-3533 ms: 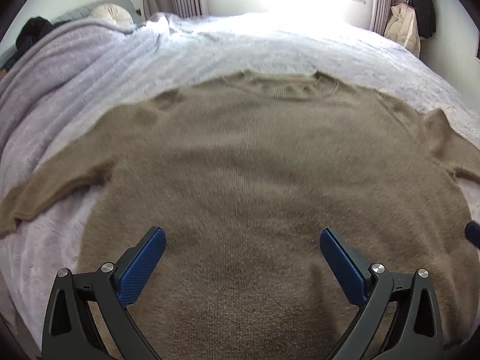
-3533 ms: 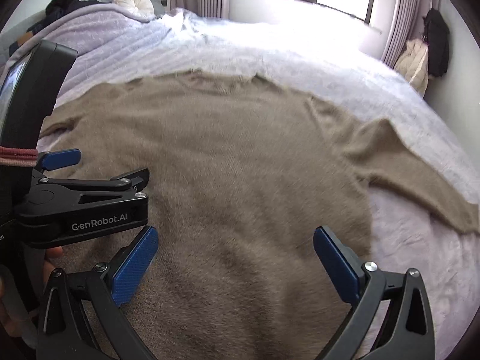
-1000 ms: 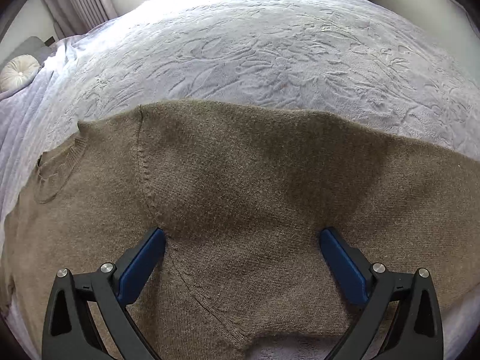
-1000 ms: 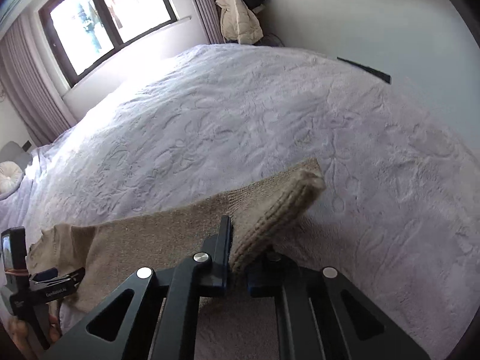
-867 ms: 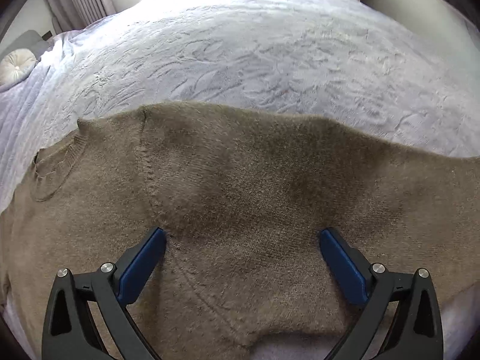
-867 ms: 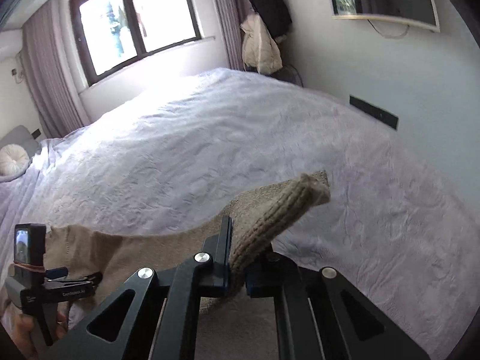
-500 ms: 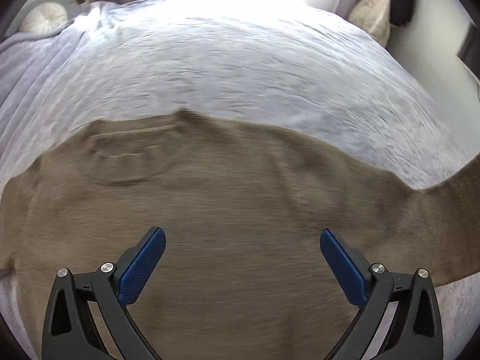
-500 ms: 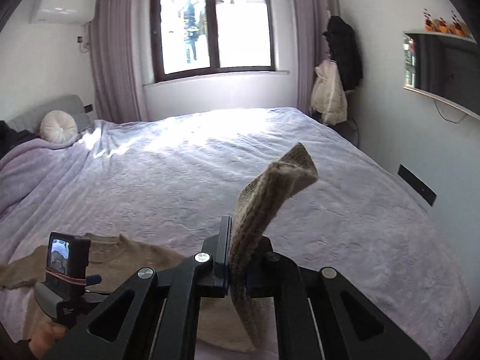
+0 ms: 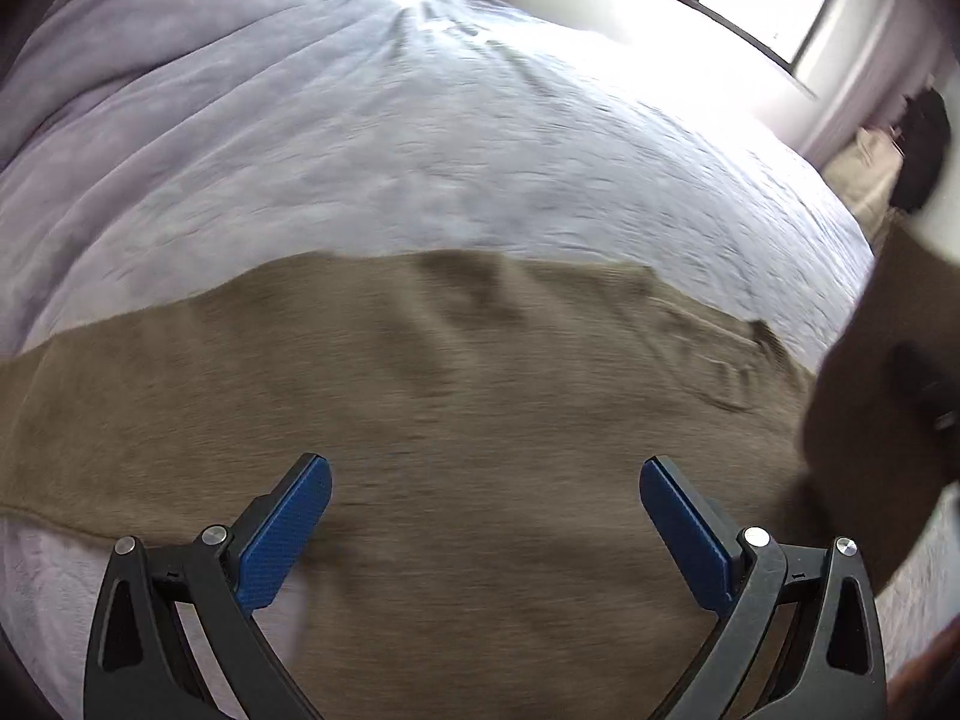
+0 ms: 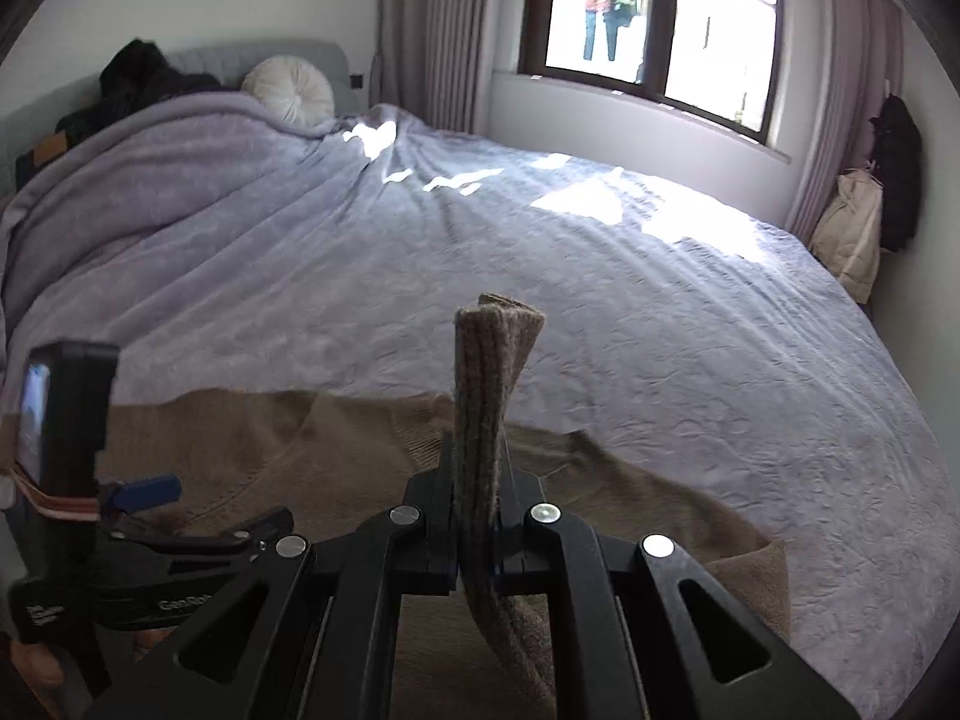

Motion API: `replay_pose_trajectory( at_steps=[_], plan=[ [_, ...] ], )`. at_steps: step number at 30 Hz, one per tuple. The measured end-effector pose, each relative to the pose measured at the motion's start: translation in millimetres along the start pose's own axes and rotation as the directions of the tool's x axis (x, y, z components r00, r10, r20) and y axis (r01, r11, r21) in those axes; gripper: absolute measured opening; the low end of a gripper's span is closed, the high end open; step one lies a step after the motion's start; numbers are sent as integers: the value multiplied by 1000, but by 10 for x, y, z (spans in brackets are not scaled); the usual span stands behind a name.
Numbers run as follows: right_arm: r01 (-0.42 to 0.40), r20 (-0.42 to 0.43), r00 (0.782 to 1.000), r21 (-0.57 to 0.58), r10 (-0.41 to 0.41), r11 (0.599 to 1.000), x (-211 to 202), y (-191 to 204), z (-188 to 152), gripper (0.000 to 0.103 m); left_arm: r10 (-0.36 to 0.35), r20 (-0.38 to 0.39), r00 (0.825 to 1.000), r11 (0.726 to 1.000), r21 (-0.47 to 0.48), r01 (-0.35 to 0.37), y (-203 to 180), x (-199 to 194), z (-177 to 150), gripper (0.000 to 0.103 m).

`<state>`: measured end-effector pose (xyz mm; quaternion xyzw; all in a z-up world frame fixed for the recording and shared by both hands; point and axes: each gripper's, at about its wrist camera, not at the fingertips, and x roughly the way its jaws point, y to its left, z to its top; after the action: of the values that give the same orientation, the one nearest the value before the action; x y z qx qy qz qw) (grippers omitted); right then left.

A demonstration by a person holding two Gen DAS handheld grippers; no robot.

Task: Fold small clothes
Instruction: 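Lay the sleeve on the sweater body and open the right tool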

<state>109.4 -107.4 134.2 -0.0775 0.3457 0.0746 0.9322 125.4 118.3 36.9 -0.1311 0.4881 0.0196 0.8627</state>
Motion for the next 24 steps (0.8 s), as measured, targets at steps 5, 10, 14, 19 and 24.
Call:
replay_pose_trajectory(
  at_steps=[5, 10, 14, 19, 24],
  plan=[
    [-21, -152, 988, -33, 16, 999, 674, 461, -310, 7, 3, -21, 1000, 996, -90, -5, 538, -16, -50, 103],
    [-95, -250, 965, -49, 80, 994, 935, 751, -415, 17, -15, -27, 1000, 993, -120, 11, 656, -31, -71, 103],
    [-150, -216, 966, -10, 144, 989, 638, 528, -408, 67, -48, 12, 999, 992, -120, 49, 524, -198, -68, 103],
    [-174, -27, 983, 179, 182, 968, -132, -456, -456, 81, -116, 21, 993, 991, -60, 117, 0, -329, -87, 103],
    [70, -196, 981, 289, -13, 955, 61, -1471, -848, 80, -218, -86, 972, 960, 164, 229, -1055, -110, -323, 103]
  ],
)
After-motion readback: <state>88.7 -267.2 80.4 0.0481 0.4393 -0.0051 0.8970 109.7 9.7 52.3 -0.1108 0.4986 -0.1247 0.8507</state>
